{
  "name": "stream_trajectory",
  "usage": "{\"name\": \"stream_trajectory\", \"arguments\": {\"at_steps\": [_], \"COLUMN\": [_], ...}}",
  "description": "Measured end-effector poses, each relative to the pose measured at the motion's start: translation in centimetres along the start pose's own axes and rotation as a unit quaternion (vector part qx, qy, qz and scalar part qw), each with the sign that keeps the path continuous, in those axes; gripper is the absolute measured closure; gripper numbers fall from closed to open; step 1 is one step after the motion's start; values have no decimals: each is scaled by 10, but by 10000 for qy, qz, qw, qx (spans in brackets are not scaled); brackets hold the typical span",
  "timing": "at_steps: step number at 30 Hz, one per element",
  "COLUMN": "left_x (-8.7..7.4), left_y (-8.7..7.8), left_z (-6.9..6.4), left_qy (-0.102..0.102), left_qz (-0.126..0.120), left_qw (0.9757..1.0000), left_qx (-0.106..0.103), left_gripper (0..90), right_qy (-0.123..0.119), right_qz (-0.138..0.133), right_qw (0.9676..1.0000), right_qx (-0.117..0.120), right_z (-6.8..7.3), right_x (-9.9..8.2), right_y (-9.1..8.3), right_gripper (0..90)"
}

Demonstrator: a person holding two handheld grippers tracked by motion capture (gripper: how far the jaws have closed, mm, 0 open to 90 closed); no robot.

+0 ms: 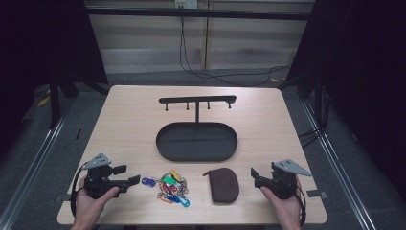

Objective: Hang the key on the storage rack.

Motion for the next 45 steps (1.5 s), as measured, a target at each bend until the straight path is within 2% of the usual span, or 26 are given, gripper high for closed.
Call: {"name": "stream_trajectory", "arguments": {"at_steps": [5, 7, 10, 14, 19, 20, 22, 24, 32, 35, 36, 38, 43, 45], "left_x": [0, 0, -1, -1, 0, -1, -2, -2, -2, -2, -2, -1, -2, -2], "left_y": [1, 0, 1, 0, 1, 2, 3, 4, 2, 3, 3, 3, 6, 6], "left_z": [0, -1, -2, -3, -4, -3, -4, -4, -6, -6, -6, -6, -5, -6], "left_qy": [-5, 9, 11, 43, 28, 49, 62, 86, 126, 127, 96, 70, 102, 110], "left_qz": [7, -3, 22, 19, 18, 47, 95, 112, 122, 135, 124, 103, 141, 148], "left_qw": [10000, 10000, 10000, 10000, 10000, 10000, 9999, 9999, 9998, 9998, 9999, 9999, 9998, 9998], "left_qx": [-10, -15, -41, -41, -52, -48, -54, -38, -30, -49, -49, -92, -70, -79], "left_gripper": [236, 240, 239, 239, 239, 237, 237, 237, 238, 238, 238, 238, 236, 236], "right_qy": [117, 222, 233, 247, 326, 463, 525, 715, 972, 897, 956, 1145, 1111, 1088], "right_qz": [66, 68, 61, 247, 438, 538, 569, 691, 890, 911, 935, 1127, 1459, 1539], "right_qw": [9999, 9995, 9995, 9992, 9981, 9968, 9962, 9938, 9890, 9894, 9883, 9834, 9774, 9761], "right_qx": [65, 191, 209, 176, 280, 371, 392, 499, 665, 683, 733, 843, 1049, 1081], "right_z": [-2, -2, -2, -1, 1, 0, 0, -2, 4, 7, 9, 12, 19, 20], "right_x": [-1, 0, 0, -2, -3, -4, -4, -4, 4, 9, 11, 12, 9, 10], "right_y": [-1, -2, -2, 0, -1, -2, -2, -3, -10, -12, -13, -13, -12, -10], "right_gripper": [205, 219, 218, 135, 144, 143, 143, 144, 178, 197, 192, 196, 160, 159]}}
Point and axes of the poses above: each handheld gripper's, and its own axes: y roughly forward along the jaws, x roughly out of its top, z roughly to its left, the point moved 6 cm from there along y, roughly forward along the jaws, and after that the axes turned 14 degrees about -z, right-handed, at the moved point
